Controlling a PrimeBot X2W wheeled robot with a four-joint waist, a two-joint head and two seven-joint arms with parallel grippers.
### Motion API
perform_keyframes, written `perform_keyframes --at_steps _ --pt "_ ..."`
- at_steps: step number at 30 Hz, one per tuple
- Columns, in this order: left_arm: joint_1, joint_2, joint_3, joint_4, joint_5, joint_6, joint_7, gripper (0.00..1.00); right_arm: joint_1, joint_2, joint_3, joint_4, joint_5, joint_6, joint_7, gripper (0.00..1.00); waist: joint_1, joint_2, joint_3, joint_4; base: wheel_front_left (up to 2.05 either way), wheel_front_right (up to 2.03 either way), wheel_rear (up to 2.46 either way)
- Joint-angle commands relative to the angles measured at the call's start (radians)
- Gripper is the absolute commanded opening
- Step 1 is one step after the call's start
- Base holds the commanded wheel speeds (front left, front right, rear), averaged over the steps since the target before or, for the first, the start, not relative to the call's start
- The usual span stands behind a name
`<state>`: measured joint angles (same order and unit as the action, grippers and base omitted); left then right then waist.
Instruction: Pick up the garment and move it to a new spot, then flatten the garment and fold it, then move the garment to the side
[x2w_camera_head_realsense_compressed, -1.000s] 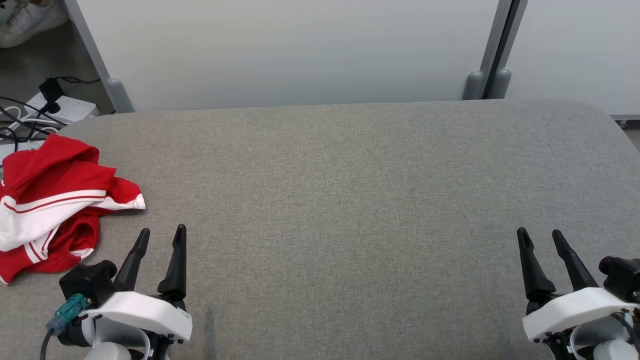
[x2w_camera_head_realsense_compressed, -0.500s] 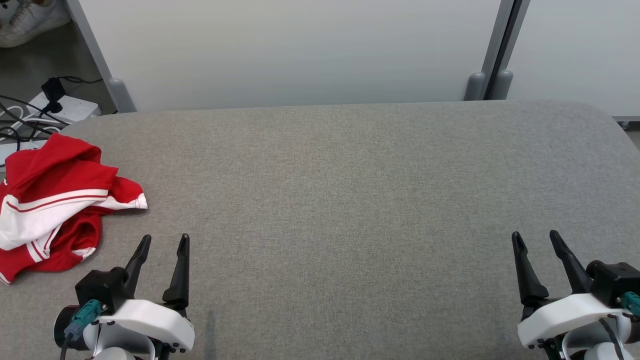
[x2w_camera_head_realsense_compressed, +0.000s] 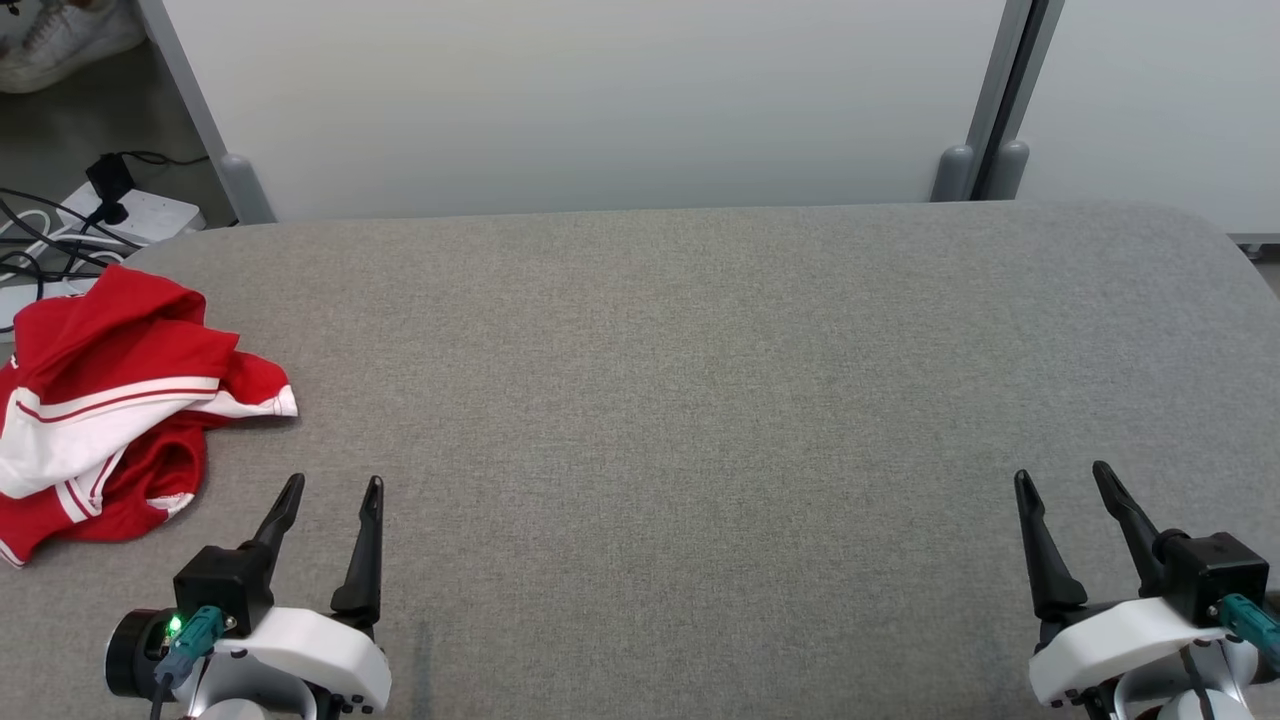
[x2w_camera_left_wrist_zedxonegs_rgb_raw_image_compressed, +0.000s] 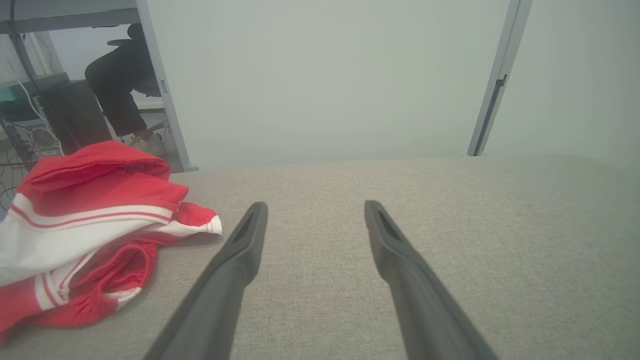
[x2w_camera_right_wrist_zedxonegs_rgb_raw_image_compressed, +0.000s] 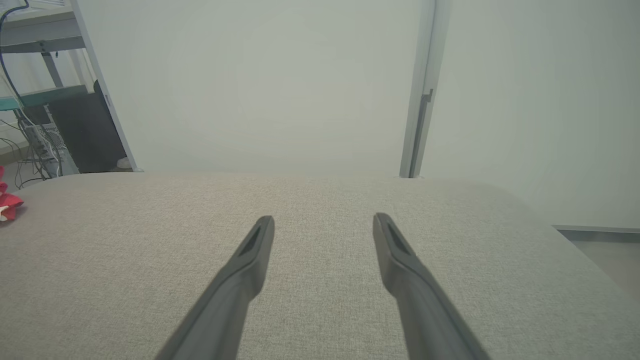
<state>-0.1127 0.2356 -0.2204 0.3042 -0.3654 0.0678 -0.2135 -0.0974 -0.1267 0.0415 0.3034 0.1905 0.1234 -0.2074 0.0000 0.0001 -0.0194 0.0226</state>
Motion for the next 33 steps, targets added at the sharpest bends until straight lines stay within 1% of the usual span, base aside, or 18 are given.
perform_keyframes --at_steps 1,12,33 --pt "-0.070 0.025 0.033 -0.016 0.022 0.010 -0.013 1.00 -0.025 -0.008 0.024 -0.022 -0.031 0.007 -0.024 1.00 0.0000 -0.0001 0.001 0.000 0.00 0.00 0.00" --pt "-0.066 0.016 0.056 -0.008 -0.028 0.016 0.007 1.00 -0.017 0.012 0.003 -0.011 -0.003 0.007 -0.029 1.00 0.0000 -0.0001 0.004 0.005 0.00 0.00 0.00" --pt "-0.060 0.024 0.042 -0.002 -0.045 0.029 0.024 1.00 -0.019 0.012 -0.001 0.002 -0.013 0.007 -0.027 1.00 0.0000 -0.0001 0.004 0.010 0.00 0.00 0.00"
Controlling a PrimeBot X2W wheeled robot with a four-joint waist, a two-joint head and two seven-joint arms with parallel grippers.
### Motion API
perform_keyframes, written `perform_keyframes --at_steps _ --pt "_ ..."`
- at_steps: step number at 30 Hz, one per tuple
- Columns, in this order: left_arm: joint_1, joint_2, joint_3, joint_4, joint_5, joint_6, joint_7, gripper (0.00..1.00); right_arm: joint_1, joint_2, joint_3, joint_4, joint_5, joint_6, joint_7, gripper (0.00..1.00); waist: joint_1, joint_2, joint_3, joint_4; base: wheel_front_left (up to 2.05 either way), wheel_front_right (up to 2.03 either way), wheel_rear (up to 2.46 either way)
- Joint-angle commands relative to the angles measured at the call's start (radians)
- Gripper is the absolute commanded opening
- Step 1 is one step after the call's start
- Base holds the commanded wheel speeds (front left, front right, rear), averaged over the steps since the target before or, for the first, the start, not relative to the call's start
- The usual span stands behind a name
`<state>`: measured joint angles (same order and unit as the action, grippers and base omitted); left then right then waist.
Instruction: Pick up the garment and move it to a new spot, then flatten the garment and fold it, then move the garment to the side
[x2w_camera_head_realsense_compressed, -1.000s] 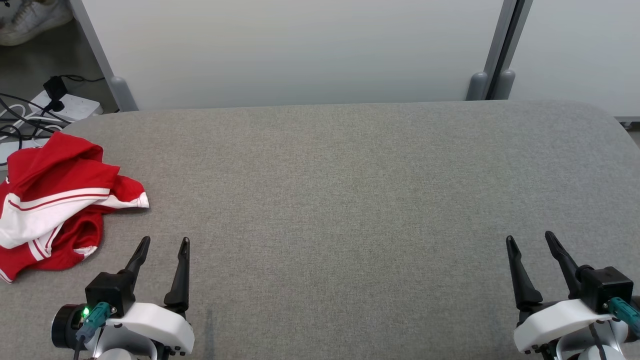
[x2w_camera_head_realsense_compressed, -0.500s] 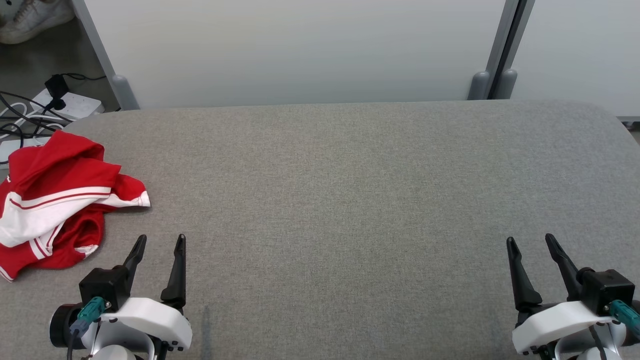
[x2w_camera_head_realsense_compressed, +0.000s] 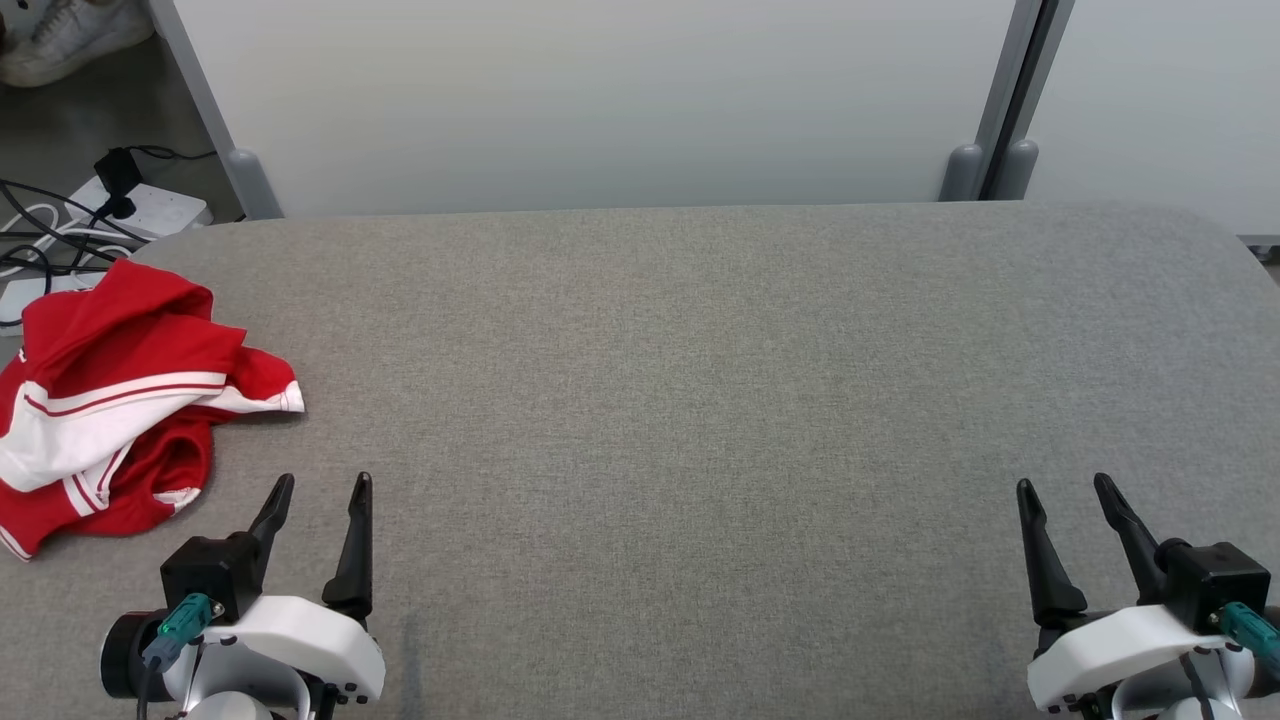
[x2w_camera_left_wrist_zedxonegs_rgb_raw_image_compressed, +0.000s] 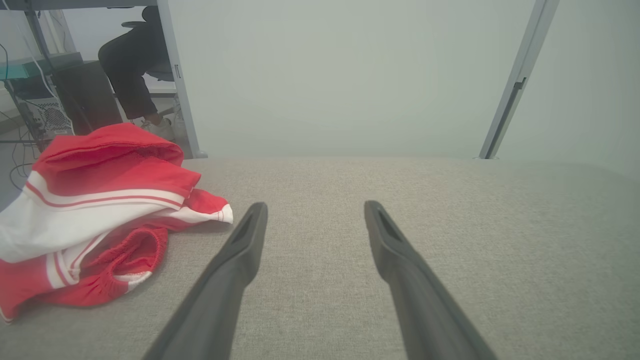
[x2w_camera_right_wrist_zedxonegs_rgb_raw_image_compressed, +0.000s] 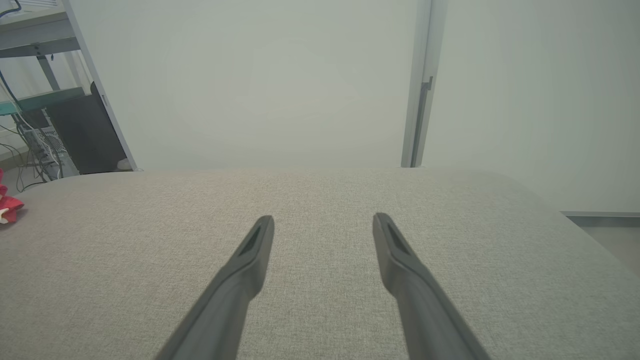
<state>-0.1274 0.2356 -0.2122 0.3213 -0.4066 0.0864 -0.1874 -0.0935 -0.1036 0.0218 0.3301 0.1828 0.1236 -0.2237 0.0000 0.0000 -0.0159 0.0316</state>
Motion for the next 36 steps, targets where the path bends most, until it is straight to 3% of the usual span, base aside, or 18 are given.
perform_keyframes --at_steps 1,11,28,36 --pt "-0.045 0.023 0.034 -0.018 -0.005 0.011 -0.002 1.00 -0.023 -0.011 0.019 -0.024 -0.006 0.007 -0.010 1.00 0.0000 0.0000 0.000 0.002 0.00 0.00 0.00" --pt "-0.056 0.018 0.028 -0.015 -0.010 0.021 -0.005 1.00 -0.026 -0.017 0.028 -0.039 -0.007 0.007 -0.004 1.00 0.0000 0.0000 0.002 0.062 0.00 0.00 0.00" --pt "-0.048 0.024 0.033 -0.004 -0.032 0.029 -0.013 1.00 -0.022 -0.002 0.077 -0.072 0.003 0.007 0.015 1.00 0.0000 0.0000 -0.007 0.317 0.00 0.00 0.00" --pt "-0.049 0.025 0.035 -0.004 -0.049 0.025 -0.011 1.00 -0.023 0.006 0.091 -0.065 0.007 0.007 0.011 1.00 0.0000 0.0000 -0.010 0.384 0.00 0.00 0.00"
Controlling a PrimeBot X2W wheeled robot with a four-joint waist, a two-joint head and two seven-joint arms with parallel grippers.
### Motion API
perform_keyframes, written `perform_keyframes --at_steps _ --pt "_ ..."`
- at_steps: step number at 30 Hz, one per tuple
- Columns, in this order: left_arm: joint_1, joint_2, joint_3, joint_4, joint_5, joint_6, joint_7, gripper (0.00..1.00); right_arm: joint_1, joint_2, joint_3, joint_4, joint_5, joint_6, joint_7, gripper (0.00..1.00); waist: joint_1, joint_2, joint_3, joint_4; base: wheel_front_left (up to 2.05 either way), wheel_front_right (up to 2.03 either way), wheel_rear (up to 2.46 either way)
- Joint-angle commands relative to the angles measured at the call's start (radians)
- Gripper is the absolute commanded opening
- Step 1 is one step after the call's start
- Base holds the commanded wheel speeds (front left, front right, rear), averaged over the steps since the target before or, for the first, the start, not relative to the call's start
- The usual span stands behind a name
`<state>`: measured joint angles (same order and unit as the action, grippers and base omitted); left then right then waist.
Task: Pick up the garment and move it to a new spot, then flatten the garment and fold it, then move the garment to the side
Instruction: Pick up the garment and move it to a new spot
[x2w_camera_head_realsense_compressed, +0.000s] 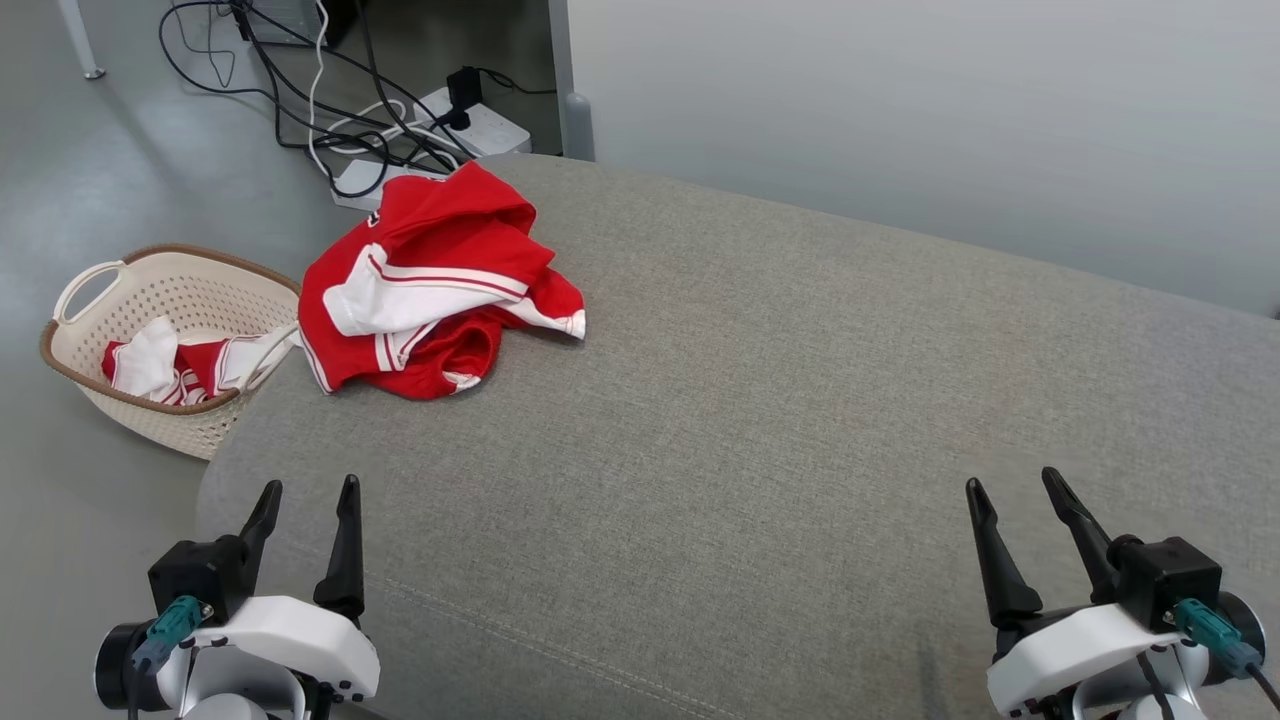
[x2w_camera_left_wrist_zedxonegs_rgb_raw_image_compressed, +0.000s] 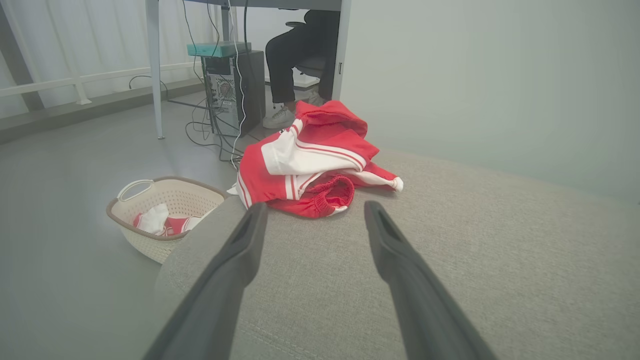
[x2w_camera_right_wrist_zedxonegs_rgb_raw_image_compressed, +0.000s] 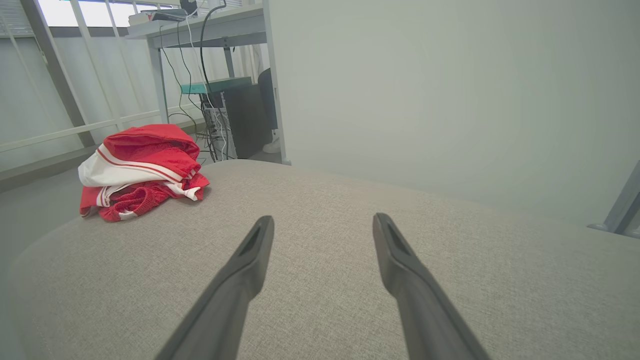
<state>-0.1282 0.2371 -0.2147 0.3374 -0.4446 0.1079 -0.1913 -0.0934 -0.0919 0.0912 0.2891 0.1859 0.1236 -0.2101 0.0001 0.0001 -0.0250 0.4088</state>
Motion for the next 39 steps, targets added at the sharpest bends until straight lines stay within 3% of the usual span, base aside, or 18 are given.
perform_keyframes --at_steps 1,33,39 --pt "-0.048 0.024 0.039 -0.020 -0.014 0.002 -0.008 1.00 -0.024 -0.005 0.023 -0.022 0.003 0.007 -0.003 1.00 0.0000 -0.0001 -0.001 0.010 0.00 0.00 0.00" --pt "-0.063 0.042 0.019 -0.033 -0.037 0.007 0.013 1.00 -0.028 0.004 0.038 0.006 0.009 0.007 -0.019 1.00 0.0000 -0.0001 -0.014 0.011 0.00 0.00 0.00" --pt "-0.140 0.073 0.033 -0.074 -0.084 -0.033 0.091 1.00 -0.033 0.001 0.042 -0.002 0.023 0.007 -0.018 1.00 0.0000 -0.0001 -0.004 0.007 0.00 0.00 0.00"
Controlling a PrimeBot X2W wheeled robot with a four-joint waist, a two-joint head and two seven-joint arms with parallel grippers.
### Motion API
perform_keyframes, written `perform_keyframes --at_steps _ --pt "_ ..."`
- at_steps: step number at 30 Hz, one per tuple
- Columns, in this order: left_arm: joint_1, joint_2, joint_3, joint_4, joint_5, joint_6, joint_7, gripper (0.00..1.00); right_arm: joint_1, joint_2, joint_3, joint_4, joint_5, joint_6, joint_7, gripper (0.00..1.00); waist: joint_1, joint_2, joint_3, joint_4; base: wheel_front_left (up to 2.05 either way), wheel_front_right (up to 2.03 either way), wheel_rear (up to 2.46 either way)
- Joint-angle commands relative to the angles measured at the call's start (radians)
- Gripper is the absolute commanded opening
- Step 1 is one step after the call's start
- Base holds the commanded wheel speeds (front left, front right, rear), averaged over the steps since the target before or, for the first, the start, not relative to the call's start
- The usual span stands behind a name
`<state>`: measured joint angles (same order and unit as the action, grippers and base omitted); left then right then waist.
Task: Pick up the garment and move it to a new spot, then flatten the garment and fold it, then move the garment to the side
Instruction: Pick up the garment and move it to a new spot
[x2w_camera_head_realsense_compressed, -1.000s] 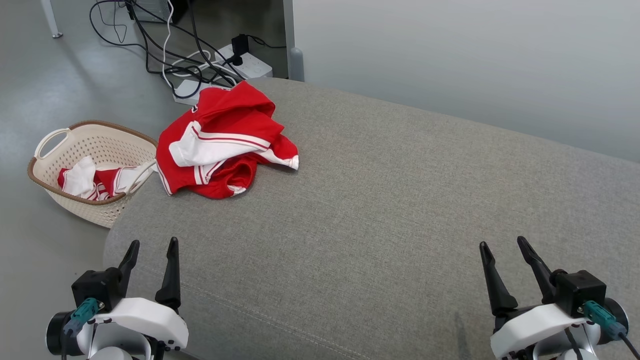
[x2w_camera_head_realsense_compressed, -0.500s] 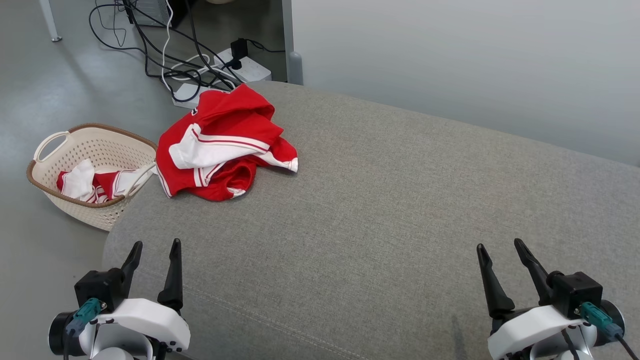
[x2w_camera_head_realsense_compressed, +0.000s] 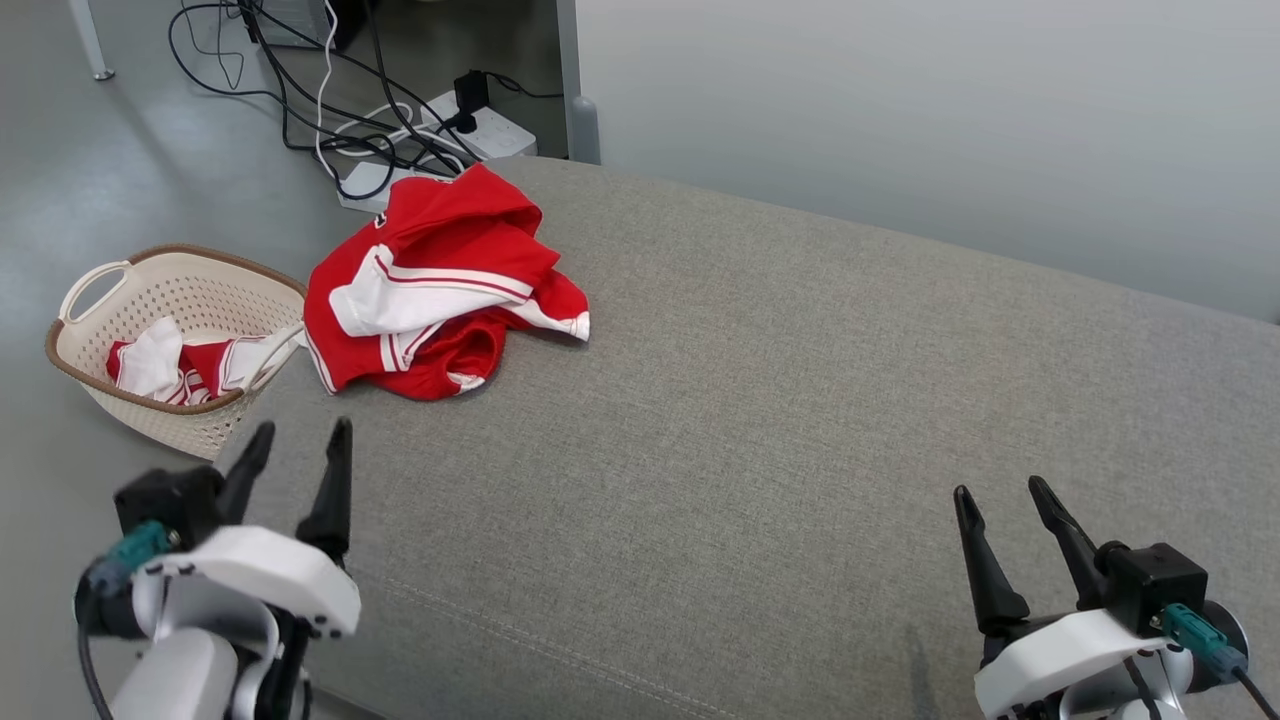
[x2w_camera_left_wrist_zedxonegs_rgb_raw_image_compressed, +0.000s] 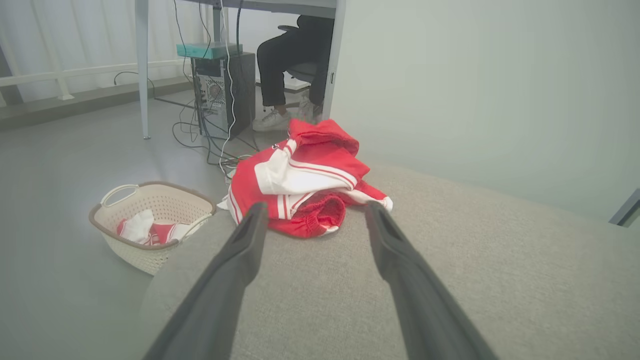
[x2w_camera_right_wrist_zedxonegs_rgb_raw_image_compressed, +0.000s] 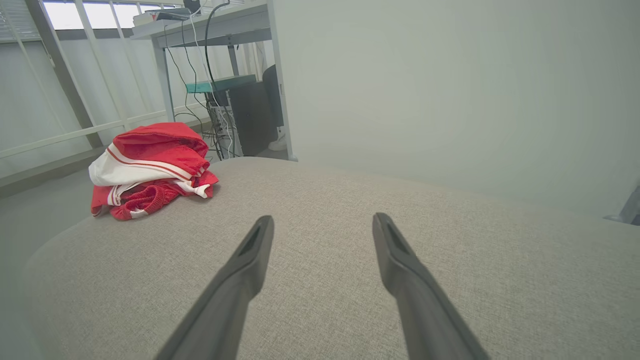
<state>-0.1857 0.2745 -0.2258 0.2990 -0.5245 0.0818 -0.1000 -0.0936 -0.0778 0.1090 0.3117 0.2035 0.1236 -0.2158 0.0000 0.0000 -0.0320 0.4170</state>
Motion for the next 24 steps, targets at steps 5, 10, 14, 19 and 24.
perform_keyframes --at_steps 5,10,14,19,24 --pt "-0.221 0.102 0.047 -0.097 -0.004 -0.034 0.094 1.00 -0.047 -0.020 0.032 -0.033 0.008 0.007 -0.008 1.00 0.0000 0.0000 0.027 -0.018 0.00 0.00 0.00" --pt "-0.392 0.167 0.067 -0.069 -0.021 -0.056 0.203 1.00 -0.069 -0.026 0.038 -0.051 0.003 0.007 -0.003 1.00 0.0000 0.0000 0.075 -0.058 0.00 0.00 0.00" --pt "-0.512 0.201 0.097 0.054 -0.063 -0.067 0.284 1.00 -0.097 -0.035 0.045 -0.071 -0.003 0.007 0.001 1.00 0.0000 0.0000 0.131 -0.104 0.00 0.00 0.00" --pt "-0.603 0.242 0.121 0.264 -0.102 -0.091 0.352 1.00 -0.140 -0.049 0.062 -0.094 -0.009 0.007 0.010 1.00 0.0000 0.0000 0.211 -0.171 0.00 0.00 0.00" --pt "-0.645 0.266 0.123 0.393 -0.116 -0.121 0.374 1.00 -0.171 -0.062 0.071 -0.108 -0.008 0.007 0.018 1.00 0.0000 0.0000 0.273 -0.216 0.00 0.00 0.00"
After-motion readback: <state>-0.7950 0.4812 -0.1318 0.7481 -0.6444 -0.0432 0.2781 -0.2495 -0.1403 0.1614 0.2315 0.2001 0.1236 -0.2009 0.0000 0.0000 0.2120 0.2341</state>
